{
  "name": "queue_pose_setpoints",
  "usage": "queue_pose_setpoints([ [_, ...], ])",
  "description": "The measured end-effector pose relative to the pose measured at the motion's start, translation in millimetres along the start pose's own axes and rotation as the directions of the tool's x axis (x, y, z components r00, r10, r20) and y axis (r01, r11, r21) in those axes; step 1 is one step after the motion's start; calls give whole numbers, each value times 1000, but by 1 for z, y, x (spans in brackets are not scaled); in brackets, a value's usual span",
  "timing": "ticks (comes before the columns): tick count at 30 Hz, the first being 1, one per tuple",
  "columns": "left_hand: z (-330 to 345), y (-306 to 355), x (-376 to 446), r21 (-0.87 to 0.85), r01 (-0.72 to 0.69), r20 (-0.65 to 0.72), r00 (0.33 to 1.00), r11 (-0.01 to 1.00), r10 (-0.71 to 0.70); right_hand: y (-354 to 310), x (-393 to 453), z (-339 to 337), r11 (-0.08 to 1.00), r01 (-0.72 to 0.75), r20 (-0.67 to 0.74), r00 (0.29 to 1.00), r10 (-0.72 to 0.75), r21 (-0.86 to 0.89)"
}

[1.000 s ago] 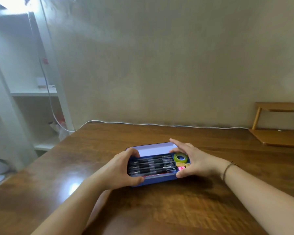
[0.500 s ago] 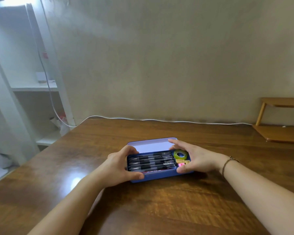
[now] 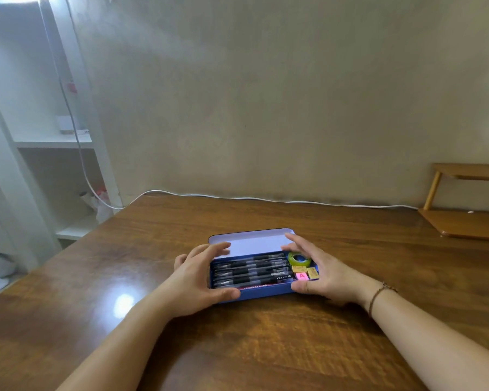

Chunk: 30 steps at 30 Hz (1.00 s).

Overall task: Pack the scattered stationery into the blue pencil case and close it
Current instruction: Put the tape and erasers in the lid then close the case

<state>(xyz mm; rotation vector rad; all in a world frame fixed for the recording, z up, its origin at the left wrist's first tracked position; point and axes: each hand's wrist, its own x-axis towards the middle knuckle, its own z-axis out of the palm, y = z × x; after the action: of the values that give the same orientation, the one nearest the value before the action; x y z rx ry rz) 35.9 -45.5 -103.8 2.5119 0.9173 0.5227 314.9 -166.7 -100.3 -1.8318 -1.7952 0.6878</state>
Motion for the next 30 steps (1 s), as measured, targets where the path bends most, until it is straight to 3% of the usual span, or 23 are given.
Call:
queue_pose_setpoints([
  [2, 2, 0, 0, -94, 35, -118, 992, 995, -46, 2, 0, -1, 997, 19, -47, 999, -15, 81],
  [4, 5, -5, 4, -124, 155, -232, 956, 980, -181, -1, 1, -3, 983, 38, -203, 979, -1, 181],
  [5, 6, -7, 6, -102, 244, -225, 939, 965, -261, -1, 5, -3, 973, 3, -274, 960, 62, 232],
  [7, 10, -10, 9, -99, 323, -133, 933, 941, -334, 3, 14, 0, 940, -157, -274, 930, 244, 302],
  [10, 11, -9, 13, -236, 289, -76, 946, 928, -314, 12, 26, 6, 900, -271, -172, 923, 344, 341],
  [14, 7, -12, 15, -612, 167, -215, 906, 773, -365, 3, 16, 0, 816, -116, -237, 925, 296, 566],
  [17, 3, -1, 10, -668, -11, -364, 877, 744, -314, 7, 10, -8, 741, 9, -342, 891, 298, 671],
  [19, 2, 5, 5, -631, -95, -401, 889, 770, -219, 8, 7, -11, 741, 35, -396, 861, 318, 671],
  [21, 7, 6, 1, -518, -111, -356, 930, 848, -96, 6, 4, -9, 806, 20, -430, 853, 295, 591],
  [24, 21, 3, -1, -30, -100, -175, 980, 995, 93, 6, 5, 4, 934, -47, -426, 881, 206, 355],
  [26, 29, 6, -2, 183, -108, -76, 989, 977, 123, 7, 7, 14, 985, -130, -374, 913, 163, 111],
  [30, 30, 11, -2, 306, -73, -19, 996, 949, 83, 0, 1, 24, 941, -231, -325, 935, 143, -249],
])
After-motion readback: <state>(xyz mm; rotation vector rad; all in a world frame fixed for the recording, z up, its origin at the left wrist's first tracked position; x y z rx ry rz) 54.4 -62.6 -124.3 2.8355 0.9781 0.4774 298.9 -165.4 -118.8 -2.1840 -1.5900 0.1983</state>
